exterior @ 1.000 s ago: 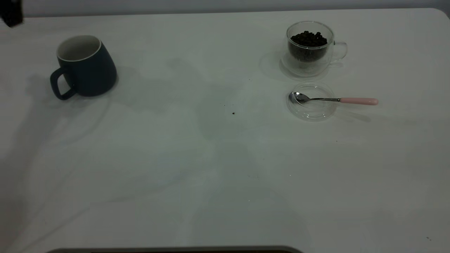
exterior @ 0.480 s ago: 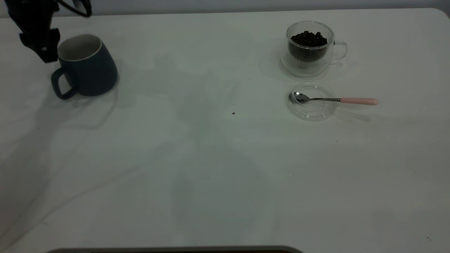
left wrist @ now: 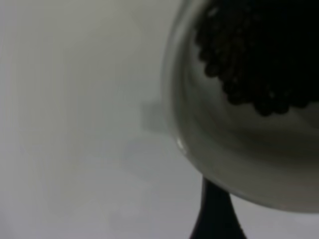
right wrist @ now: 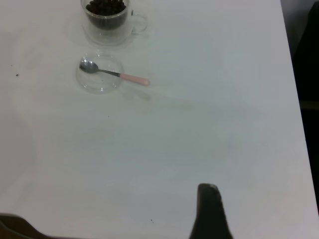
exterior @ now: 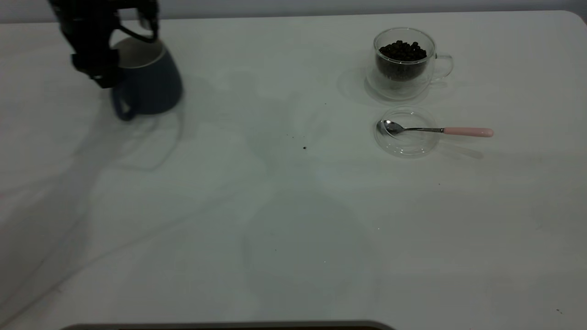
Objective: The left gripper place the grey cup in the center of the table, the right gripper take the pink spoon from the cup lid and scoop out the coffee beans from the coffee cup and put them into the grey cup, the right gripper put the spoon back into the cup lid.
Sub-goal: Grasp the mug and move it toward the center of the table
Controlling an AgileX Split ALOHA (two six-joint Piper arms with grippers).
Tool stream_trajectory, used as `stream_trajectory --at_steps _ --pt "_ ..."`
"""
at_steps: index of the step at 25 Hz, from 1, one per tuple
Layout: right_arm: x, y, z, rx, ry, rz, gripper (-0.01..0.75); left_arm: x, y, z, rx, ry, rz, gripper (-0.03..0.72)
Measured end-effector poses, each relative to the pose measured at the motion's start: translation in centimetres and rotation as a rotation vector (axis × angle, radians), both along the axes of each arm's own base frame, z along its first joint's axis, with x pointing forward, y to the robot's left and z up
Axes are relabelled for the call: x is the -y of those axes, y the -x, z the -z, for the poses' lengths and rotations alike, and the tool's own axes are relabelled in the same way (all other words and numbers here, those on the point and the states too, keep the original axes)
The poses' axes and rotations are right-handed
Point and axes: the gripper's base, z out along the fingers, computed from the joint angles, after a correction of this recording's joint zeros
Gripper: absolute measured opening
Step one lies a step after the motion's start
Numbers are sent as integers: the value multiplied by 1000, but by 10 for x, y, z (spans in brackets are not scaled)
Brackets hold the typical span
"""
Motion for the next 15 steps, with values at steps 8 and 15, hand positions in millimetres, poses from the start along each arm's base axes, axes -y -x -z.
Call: stream_trajectory --at_steps 8,15 --pt "0 0 0 0 0 0 573 59 12 1 -10 64 71 567" --pt "0 0 0 0 0 0 573 109 27 1 -1 87 168 567"
